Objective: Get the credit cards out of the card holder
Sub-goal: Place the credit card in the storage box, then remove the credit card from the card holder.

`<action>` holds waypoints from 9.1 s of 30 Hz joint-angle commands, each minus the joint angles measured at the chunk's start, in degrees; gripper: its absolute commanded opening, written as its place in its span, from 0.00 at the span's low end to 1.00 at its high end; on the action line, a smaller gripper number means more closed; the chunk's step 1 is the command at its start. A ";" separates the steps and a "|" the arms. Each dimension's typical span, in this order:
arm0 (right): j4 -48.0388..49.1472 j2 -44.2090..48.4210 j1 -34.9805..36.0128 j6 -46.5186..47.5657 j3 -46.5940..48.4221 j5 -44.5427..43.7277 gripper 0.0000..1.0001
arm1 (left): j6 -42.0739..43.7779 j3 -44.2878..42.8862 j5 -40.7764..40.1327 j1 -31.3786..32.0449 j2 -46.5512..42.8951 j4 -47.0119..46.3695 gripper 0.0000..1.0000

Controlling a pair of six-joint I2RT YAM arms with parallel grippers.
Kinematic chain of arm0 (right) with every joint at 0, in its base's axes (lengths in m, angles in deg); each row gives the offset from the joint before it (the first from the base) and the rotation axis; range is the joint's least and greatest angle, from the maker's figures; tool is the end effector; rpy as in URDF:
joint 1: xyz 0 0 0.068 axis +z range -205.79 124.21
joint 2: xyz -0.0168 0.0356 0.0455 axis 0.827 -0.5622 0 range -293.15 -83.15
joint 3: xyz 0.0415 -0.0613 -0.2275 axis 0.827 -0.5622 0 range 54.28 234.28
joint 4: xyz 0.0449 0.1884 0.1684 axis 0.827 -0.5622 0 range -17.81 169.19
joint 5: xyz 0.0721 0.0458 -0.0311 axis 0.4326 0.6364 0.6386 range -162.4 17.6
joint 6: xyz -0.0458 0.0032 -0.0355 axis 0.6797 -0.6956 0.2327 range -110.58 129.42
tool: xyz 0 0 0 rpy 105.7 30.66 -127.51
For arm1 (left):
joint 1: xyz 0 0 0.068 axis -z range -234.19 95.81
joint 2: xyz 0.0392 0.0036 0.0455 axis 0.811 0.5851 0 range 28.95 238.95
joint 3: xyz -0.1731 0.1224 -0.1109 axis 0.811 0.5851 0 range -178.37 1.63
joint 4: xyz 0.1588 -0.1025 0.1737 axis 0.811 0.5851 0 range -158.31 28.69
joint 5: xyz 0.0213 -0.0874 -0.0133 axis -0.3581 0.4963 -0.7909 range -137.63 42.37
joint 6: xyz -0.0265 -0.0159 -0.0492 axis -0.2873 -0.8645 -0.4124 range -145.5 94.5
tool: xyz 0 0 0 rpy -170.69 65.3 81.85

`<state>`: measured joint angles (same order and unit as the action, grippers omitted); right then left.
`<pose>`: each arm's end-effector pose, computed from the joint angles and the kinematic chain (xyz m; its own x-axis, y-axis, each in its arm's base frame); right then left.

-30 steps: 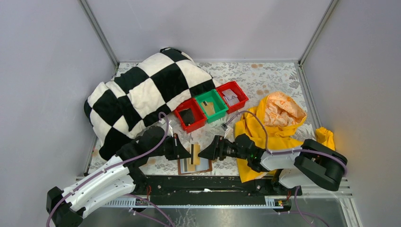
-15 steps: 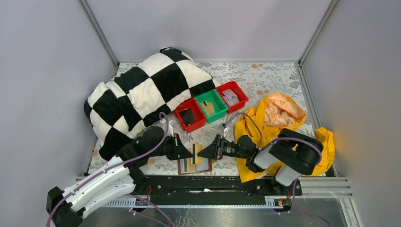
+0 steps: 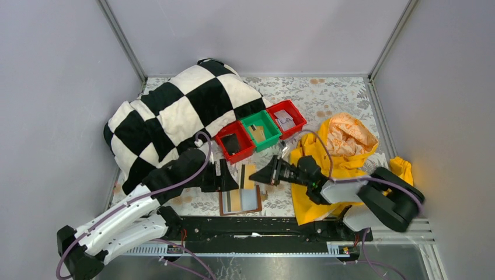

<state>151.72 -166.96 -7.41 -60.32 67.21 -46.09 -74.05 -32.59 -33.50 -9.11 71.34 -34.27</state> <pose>0.1468 0.1931 0.1376 -0.8981 0.2554 -0.3582 -0.3520 0.0713 0.9333 0.1210 -0.1357 0.2164 -0.9244 -0.1024 -0.3674 0.1834 0.7252 -0.6637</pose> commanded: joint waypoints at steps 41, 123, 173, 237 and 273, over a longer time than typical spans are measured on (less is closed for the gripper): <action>-115.58 -33.64 -4.23 68.42 102.01 -53.93 0.00 | 17.28 -34.63 -5.03 -21.54 27.24 6.83 0.99; -46.86 -5.58 16.39 13.30 20.47 -17.29 0.37 | -14.34 15.19 -3.17 -4.58 9.53 -14.94 0.28; -44.53 -2.19 5.40 23.47 14.94 -1.55 0.28 | -17.17 14.72 0.86 -0.60 14.18 -27.35 0.34; -31.31 -9.84 5.28 15.00 11.34 -2.27 0.21 | -18.68 19.14 -2.58 0.80 14.47 -26.23 0.33; -16.28 -15.51 2.46 7.56 7.36 1.65 0.00 | -17.27 17.43 -3.53 0.80 17.48 -23.92 0.30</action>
<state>131.87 -182.68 -4.99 -51.90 74.55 -44.32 -92.72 -15.15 -34.99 -8.54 87.32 -60.76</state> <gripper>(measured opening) 0.032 0.305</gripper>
